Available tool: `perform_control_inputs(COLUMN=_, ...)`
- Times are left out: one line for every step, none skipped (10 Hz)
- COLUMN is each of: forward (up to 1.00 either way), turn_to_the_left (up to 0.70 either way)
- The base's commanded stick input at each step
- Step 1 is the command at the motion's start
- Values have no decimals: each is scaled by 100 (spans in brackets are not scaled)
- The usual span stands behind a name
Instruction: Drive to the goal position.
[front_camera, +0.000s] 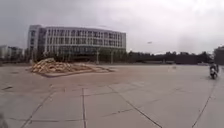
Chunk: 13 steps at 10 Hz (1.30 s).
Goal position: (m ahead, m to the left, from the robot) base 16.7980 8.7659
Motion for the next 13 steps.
perform_control_inputs(forward=100, turn_to_the_left=0)
perform_control_inputs(forward=100, turn_to_the_left=-25)
perform_control_inputs(forward=100, turn_to_the_left=0)
perform_control_inputs(forward=100, turn_to_the_left=0)
perform_control_inputs(forward=100, turn_to_the_left=0)
perform_control_inputs(forward=100, turn_to_the_left=-37)
perform_control_inputs(forward=100, turn_to_the_left=-12)
perform_control_inputs(forward=100, turn_to_the_left=0)
perform_control_inputs(forward=100, turn_to_the_left=0)
perform_control_inputs(forward=100, turn_to_the_left=0)
perform_control_inputs(forward=100, turn_to_the_left=0)
perform_control_inputs(forward=100, turn_to_the_left=0)
perform_control_inputs(forward=100, turn_to_the_left=0)
